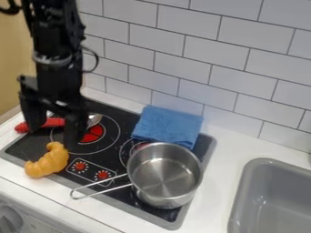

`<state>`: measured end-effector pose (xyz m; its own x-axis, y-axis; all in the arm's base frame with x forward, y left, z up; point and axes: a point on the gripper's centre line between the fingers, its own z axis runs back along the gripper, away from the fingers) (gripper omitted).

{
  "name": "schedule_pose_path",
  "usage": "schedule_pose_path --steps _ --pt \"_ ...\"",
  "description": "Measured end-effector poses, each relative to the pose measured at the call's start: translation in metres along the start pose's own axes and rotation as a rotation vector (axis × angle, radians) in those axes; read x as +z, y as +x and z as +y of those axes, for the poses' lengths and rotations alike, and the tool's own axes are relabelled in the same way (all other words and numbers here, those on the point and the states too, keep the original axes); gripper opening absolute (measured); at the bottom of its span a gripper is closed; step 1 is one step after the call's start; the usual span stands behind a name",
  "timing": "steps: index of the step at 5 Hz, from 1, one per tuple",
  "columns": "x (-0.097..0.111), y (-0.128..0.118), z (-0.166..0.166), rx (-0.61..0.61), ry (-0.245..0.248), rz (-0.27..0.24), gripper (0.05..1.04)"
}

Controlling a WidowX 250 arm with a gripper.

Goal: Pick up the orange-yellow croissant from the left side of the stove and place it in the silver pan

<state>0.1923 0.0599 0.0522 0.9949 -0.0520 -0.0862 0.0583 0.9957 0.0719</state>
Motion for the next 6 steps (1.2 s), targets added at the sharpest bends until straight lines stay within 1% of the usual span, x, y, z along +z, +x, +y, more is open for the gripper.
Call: schedule_pose_path --steps 1,2,3,4,5,6 --pt "-0.012 -0.001 0.005 0.001 0.003 -0.013 0.998" --pt "-0.022 0.004 0.008 -0.002 -0.014 -0.042 0.998" --pt "-0.032 0.004 0.014 -0.018 -0.010 -0.069 0.998" --pt "-0.044 0.001 0.011 -0.031 -0.034 -0.032 0.998" --pt "-0.051 0.000 0.010 -0.025 -0.078 -0.025 0.998" --pt "-0.054 0.026 0.017 -0.017 -0.081 -0.041 0.999"
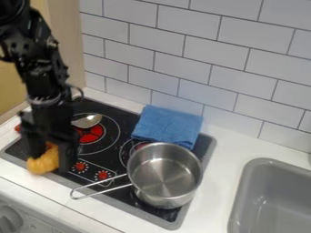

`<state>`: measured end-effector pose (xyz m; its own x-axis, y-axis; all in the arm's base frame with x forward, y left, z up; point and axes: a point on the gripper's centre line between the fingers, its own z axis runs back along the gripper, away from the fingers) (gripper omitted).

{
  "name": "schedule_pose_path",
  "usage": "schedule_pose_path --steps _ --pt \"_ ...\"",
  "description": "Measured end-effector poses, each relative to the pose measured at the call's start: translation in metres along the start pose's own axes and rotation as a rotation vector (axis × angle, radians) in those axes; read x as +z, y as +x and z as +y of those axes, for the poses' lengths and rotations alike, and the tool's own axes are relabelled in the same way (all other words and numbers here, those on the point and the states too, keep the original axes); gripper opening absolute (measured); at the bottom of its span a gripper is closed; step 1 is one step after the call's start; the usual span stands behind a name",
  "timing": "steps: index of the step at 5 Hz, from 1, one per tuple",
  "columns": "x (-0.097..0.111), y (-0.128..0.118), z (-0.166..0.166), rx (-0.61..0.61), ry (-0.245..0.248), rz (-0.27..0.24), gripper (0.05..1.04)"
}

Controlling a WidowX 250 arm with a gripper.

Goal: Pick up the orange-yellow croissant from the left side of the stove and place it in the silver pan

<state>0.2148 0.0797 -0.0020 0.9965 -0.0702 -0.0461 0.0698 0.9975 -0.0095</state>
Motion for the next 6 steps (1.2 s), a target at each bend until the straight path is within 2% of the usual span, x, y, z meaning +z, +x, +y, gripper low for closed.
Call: schedule_pose_path --steps 1,2,3,5,6 --pt "-0.002 0.018 0.004 0.004 -0.002 -0.016 0.945" --pt "-0.002 0.025 0.006 0.018 0.000 -0.025 0.673" --pt "0.000 0.024 0.006 0.030 -0.005 -0.014 0.563" --pt "0.005 0.017 0.001 0.062 -0.002 0.031 0.561" --pt "0.020 0.028 -0.004 0.089 0.046 0.021 0.561"
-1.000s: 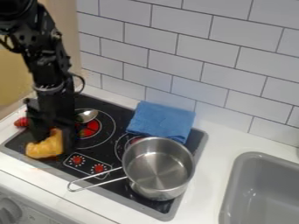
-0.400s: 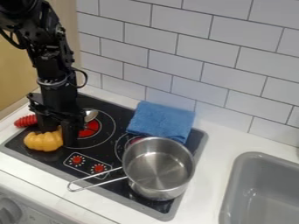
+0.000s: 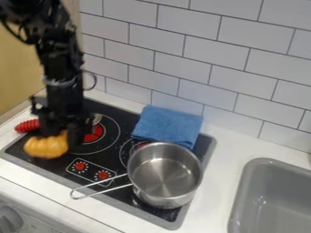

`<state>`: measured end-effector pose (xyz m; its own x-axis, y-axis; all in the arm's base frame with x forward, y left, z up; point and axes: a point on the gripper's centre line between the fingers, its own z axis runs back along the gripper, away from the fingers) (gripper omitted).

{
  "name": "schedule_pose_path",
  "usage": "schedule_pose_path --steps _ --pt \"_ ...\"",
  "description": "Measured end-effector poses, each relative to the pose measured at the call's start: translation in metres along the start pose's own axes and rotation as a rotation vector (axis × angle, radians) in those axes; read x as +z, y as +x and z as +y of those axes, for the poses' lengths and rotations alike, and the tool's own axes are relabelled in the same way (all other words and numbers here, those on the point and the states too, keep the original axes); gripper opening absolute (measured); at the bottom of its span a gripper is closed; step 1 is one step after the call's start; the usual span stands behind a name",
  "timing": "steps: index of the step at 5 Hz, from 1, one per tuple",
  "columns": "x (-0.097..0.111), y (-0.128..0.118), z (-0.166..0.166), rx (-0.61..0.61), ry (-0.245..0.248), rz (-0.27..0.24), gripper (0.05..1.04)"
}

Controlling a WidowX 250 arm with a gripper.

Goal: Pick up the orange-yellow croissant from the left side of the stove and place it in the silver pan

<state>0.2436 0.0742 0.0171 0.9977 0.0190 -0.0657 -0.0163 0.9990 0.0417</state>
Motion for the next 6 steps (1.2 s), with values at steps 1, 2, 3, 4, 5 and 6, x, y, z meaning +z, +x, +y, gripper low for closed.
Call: schedule_pose_path --steps 1,2,3,4,5,6 --pt "0.023 0.011 -0.012 0.025 0.074 -0.033 0.561" --pt "0.045 0.017 -0.042 0.032 0.095 -0.107 0.560" --pt "0.056 0.006 -0.082 -0.021 0.070 -0.170 0.560" --pt "0.053 -0.007 -0.106 -0.026 0.043 -0.217 0.560" --pt "0.043 -0.020 -0.134 -0.050 0.018 -0.242 0.560" --pt "0.040 -0.018 -0.143 -0.032 -0.015 -0.287 0.560"
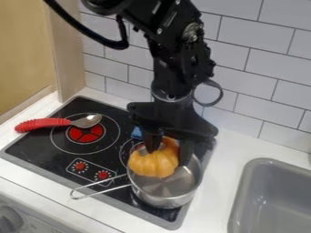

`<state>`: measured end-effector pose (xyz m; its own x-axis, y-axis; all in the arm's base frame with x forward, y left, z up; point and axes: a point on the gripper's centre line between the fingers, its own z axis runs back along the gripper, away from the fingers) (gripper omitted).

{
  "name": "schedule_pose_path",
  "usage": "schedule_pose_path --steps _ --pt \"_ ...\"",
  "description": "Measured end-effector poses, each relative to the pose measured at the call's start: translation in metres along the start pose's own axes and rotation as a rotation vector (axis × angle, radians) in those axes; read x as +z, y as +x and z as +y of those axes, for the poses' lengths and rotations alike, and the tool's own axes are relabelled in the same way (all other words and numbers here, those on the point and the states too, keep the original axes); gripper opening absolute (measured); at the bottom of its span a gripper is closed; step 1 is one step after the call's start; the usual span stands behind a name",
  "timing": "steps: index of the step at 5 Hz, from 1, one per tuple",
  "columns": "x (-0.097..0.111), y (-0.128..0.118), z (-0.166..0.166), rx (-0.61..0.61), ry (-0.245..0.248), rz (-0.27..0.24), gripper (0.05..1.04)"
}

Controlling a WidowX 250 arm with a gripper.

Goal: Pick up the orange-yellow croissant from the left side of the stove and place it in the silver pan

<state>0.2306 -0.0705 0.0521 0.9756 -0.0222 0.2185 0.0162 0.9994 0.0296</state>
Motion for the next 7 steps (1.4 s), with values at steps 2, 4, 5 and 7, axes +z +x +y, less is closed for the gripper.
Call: schedule_pose_path --steps 2,4,5,7 --pt "-0.005 -0.003 -0.013 -0.036 -0.009 -0.058 0.560" --pt "-0.016 -0.001 -0.013 -0.064 0.004 -0.056 0.560" --pt "-0.022 0.002 -0.010 -0.047 -0.009 -0.054 0.560" --pt "-0.033 0.008 -0.002 -0.031 -0.024 -0.053 0.560"
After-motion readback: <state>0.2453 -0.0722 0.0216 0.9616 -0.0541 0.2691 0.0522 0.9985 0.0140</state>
